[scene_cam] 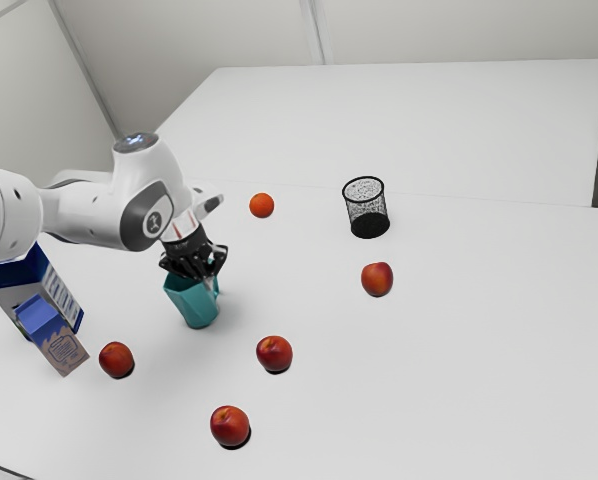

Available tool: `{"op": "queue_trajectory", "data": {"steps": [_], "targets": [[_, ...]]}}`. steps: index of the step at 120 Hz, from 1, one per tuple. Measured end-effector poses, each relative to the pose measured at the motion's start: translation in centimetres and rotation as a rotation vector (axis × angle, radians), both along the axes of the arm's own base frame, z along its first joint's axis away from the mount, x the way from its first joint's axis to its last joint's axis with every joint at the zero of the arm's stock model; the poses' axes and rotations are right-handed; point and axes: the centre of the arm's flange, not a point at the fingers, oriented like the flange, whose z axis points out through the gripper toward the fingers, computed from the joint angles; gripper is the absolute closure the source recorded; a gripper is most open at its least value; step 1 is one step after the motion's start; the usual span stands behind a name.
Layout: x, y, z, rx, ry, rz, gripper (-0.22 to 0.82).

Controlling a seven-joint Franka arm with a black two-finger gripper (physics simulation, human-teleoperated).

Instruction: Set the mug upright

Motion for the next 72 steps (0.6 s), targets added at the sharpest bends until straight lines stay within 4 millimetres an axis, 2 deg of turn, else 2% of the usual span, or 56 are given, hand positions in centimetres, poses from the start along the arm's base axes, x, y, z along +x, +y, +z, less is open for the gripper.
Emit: {"op": "queue_trajectory", "data": {"steps": [8,27,40,54,72], "targets": [[0.0,0.2,-0.1,0.002,0.003,0.007,0.77],[0.2,0.2,0.0,0.003,0.001,0.007,0.41],[0.4,0.2,0.2,0.002,-0.003,0.004,0.25],[0.5,0.1,0.6,-0.002,-0.007,0.004,0.14],[0.8,0.2,1.7,-0.011,-0.004,0.004,0.07]]}}
